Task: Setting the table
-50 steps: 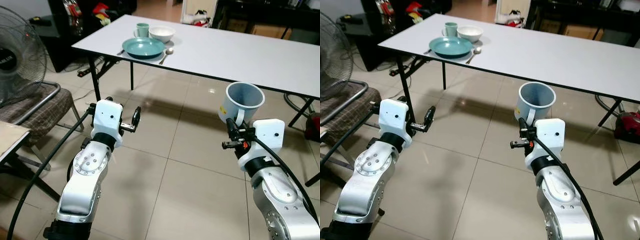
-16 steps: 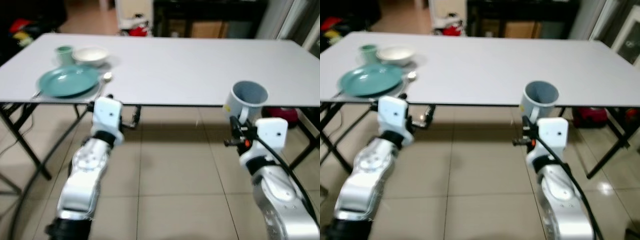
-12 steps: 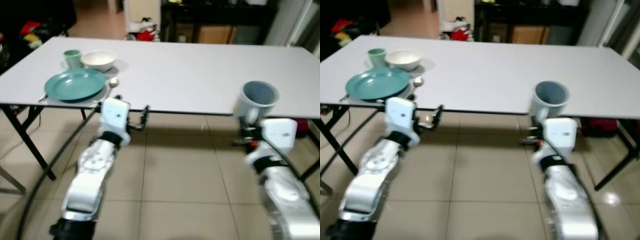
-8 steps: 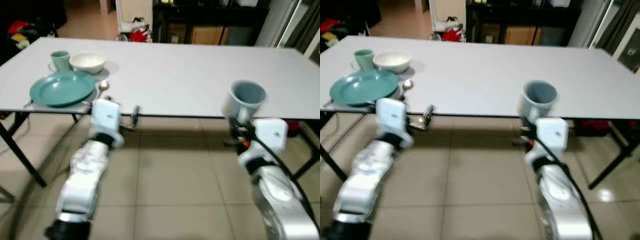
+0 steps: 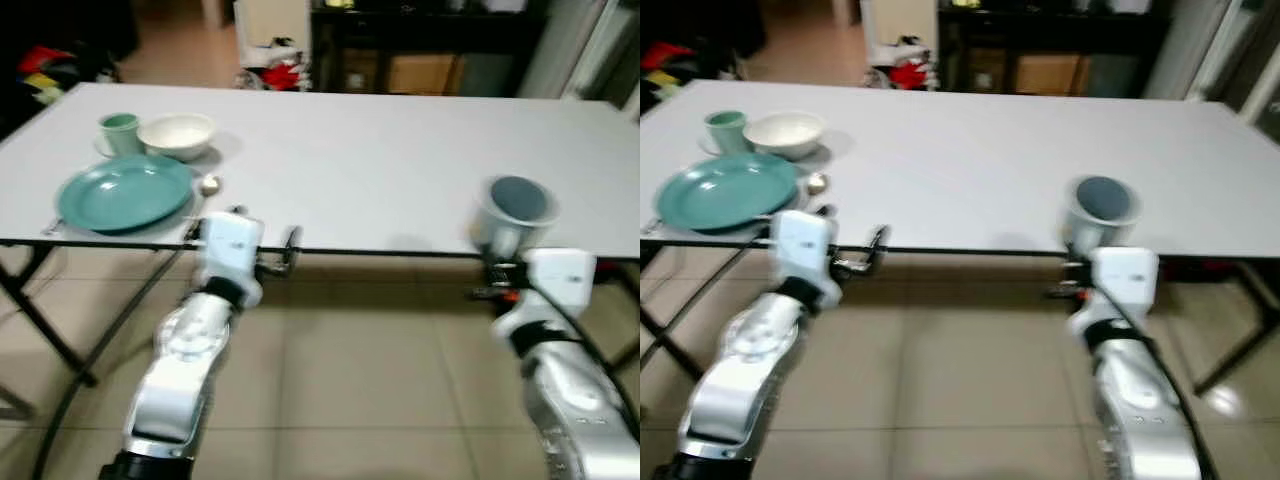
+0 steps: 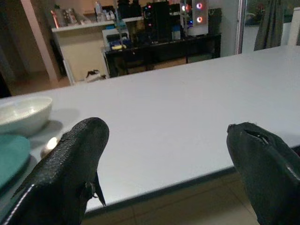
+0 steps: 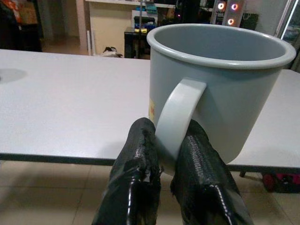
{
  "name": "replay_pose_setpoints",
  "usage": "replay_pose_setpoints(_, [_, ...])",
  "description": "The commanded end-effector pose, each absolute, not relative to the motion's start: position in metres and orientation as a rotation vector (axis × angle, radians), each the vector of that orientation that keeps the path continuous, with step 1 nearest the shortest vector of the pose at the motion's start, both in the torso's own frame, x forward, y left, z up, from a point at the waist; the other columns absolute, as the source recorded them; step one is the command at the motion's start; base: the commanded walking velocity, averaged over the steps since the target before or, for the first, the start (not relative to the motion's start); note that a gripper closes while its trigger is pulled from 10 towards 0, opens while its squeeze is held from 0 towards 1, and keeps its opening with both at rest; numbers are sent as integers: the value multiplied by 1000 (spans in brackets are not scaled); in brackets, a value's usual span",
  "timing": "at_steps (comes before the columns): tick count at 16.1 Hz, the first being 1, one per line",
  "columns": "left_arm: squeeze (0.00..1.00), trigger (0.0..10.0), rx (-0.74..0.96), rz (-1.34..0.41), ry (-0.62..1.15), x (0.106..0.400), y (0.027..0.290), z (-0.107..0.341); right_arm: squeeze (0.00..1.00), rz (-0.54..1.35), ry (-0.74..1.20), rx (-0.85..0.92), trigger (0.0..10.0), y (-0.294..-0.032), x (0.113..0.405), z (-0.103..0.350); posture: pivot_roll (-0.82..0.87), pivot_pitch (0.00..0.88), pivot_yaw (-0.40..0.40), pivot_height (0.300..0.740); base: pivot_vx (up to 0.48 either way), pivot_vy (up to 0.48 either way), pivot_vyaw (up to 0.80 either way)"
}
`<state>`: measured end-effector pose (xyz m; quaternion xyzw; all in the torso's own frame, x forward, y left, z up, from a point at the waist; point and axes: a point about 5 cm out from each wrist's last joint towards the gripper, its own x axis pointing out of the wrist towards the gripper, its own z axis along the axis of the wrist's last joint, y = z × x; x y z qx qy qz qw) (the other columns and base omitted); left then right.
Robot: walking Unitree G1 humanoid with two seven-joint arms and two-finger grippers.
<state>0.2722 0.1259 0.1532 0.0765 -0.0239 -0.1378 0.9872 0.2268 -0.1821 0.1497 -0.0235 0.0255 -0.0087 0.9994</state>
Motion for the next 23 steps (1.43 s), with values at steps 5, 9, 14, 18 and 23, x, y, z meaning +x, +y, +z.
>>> replay_pose_setpoints(5, [0,10000,172,-249,-56,274,135,156,0,11,17,-19,10000,-172,229,153,6,0,-17,740,310,0,0])
replay_pose_setpoints(9, [0,10000,170,-254,-59,275,134,157,0,3,13,-21,10000,-173,229,153,3,0,-13,740,312,0,-572])
replay_pose_setpoints(14, [0,10000,168,-250,-58,275,134,156,0,12,10,-32,10000,-173,229,153,8,0,-23,740,311,0,0])
replay_pose_setpoints(18, [0,10000,166,-244,-58,275,134,156,0,20,10,-35,10000,-172,231,153,11,0,-27,740,310,0,0])
replay_pose_setpoints(23, [0,10000,169,-249,-57,275,134,156,0,16,10,-32,10000,-171,230,152,7,0,-16,740,313,0,0])
